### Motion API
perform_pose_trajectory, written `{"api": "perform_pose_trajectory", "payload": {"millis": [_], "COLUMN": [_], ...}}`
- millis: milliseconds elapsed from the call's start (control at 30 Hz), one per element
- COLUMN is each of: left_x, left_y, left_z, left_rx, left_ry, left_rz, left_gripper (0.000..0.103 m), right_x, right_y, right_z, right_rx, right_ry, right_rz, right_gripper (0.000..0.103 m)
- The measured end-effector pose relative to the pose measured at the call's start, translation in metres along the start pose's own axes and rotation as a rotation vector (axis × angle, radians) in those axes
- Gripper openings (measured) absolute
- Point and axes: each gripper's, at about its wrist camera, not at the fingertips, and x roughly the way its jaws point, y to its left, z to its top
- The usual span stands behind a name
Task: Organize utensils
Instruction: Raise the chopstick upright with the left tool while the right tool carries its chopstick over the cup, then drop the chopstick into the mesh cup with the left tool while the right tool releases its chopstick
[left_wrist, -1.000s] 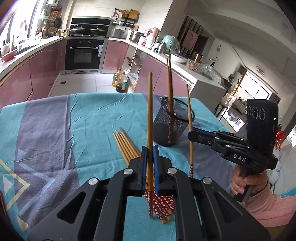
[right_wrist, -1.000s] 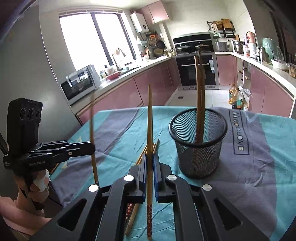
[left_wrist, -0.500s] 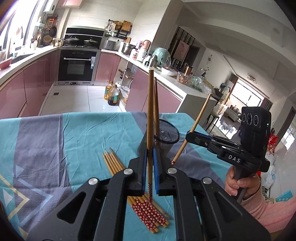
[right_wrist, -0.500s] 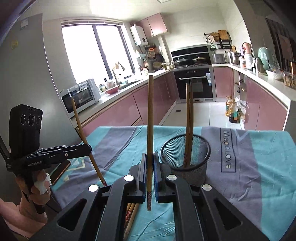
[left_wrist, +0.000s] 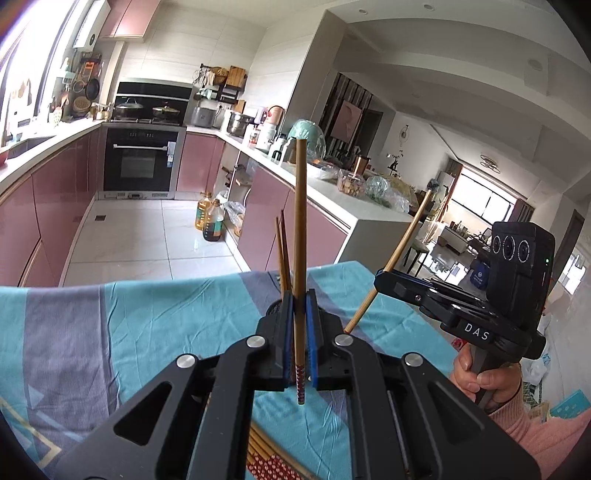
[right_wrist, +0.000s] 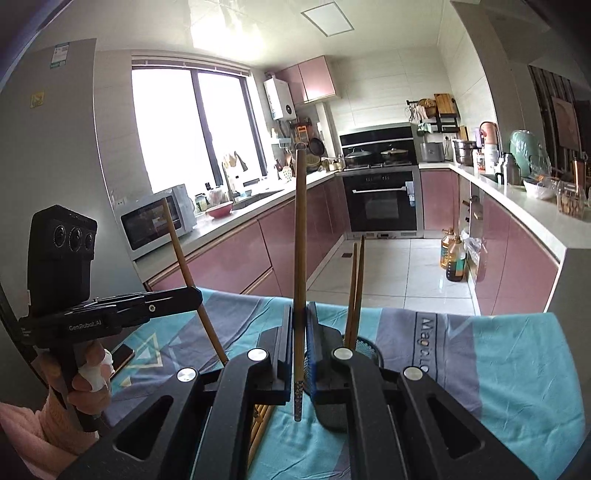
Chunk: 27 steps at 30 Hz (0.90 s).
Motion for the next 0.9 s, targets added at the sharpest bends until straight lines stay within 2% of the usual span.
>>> {"api": "perform_pose_trajectory", "payload": {"millis": [433, 600, 900], "left_x": [0.018, 0.036, 0.07], "left_y": [-0.013, -0.017, -0.014], "left_z": [0.039, 0.036, 0.012], "left_rx": [0.031, 0.047, 0.068], "left_ry": [-0.06, -0.016, 0.103], "left_rz": [0.016, 0.035, 0.048], "left_gripper": [0.007, 0.007, 0.007], "right_x": [0.002, 0.017, 0.047], "right_y": [-0.011, -0.017, -0.027], "right_z": [0.028, 0.026, 0.002], "right_rx": [-0.029, -0.022, -0.002], "right_ry": [-0.061, -0.033, 0.092], "right_rz": [-0.053, -0.072, -0.083], "right_gripper": [0.006, 0.006, 0.006]}}
